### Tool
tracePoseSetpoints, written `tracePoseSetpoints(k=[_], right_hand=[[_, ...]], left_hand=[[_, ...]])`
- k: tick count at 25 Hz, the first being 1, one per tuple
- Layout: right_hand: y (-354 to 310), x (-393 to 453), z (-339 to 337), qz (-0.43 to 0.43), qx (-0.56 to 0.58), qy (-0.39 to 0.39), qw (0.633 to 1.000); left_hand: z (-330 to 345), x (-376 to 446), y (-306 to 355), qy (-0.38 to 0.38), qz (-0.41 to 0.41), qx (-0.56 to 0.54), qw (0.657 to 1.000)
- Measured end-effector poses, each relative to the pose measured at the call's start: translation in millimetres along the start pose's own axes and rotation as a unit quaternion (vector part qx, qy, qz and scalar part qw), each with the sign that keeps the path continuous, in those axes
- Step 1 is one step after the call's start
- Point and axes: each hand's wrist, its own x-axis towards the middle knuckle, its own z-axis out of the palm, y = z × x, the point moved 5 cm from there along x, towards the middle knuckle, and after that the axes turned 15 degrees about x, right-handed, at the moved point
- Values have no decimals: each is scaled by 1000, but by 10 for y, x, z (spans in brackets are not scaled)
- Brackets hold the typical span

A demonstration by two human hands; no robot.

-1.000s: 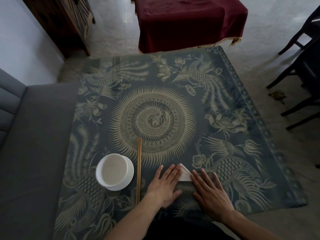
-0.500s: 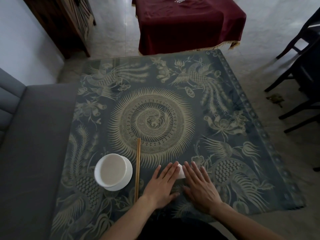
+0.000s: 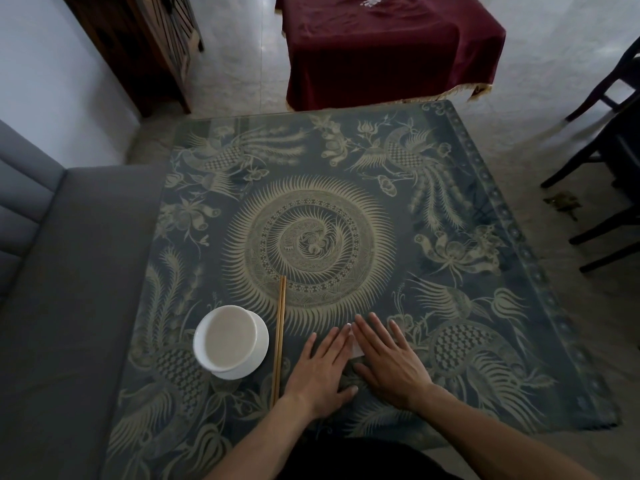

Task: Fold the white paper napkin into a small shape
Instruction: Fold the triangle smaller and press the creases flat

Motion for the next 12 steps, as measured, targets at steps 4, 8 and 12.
tracePoseSetpoints(k=[4,8,12], right_hand=[[26,167,158,14,17,-42,999],[86,167,292,33,22,-58,998],[105,185,313,26,31,-49,998]], left_hand=[[-12,30,-4,-30,4,14,999],[-3,-33,19,-33,-1,11,999],[119,-291,-34,-20,0,31,999]])
